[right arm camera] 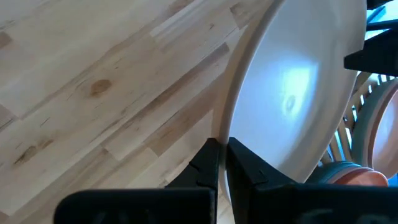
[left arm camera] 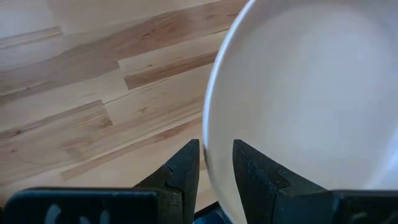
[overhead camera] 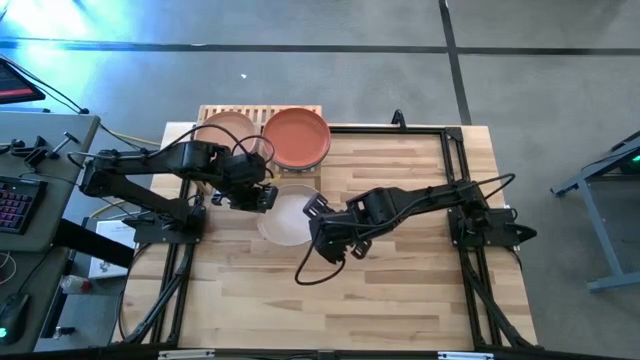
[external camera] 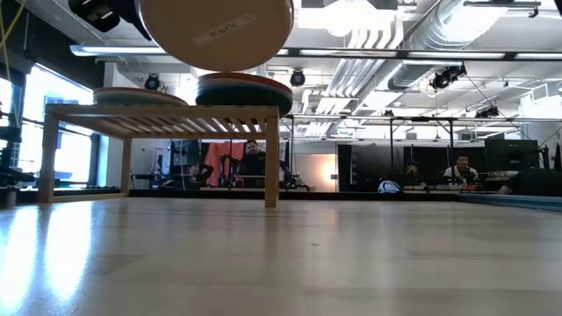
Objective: Place and stack plates onto a shelf
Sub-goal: Stack the gray plate on top of the brown plate on the shelf
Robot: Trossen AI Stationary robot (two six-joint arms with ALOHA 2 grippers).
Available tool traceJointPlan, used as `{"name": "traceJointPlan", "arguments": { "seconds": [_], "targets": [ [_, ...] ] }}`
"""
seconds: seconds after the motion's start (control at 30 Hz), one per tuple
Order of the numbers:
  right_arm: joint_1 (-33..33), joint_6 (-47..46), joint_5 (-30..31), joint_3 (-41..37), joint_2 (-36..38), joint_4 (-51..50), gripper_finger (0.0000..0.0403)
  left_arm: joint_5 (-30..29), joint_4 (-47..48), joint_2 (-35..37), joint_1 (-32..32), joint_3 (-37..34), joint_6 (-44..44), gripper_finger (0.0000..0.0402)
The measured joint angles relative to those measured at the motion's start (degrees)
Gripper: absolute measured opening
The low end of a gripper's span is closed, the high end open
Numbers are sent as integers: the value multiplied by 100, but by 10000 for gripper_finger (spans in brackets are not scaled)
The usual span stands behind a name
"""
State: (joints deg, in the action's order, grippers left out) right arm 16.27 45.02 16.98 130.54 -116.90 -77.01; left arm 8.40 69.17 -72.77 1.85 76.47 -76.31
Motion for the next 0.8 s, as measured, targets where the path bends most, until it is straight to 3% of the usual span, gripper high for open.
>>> {"name": "traceJointPlan", "arguments": {
  "seconds": [0.27, 0.57, 0.8],
  "targets": [
    [0, 0, -1, 0, 0, 140, 0, -24, 12, -2, 0, 0, 205, 78],
    [4, 2, -20, 0, 0, 134, 0, -66, 58, -2, 2, 0, 507, 8],
    [4, -276, -23, 0, 0, 178, 0, -61, 133, -2, 4, 0, 621, 4]
  ]
}}
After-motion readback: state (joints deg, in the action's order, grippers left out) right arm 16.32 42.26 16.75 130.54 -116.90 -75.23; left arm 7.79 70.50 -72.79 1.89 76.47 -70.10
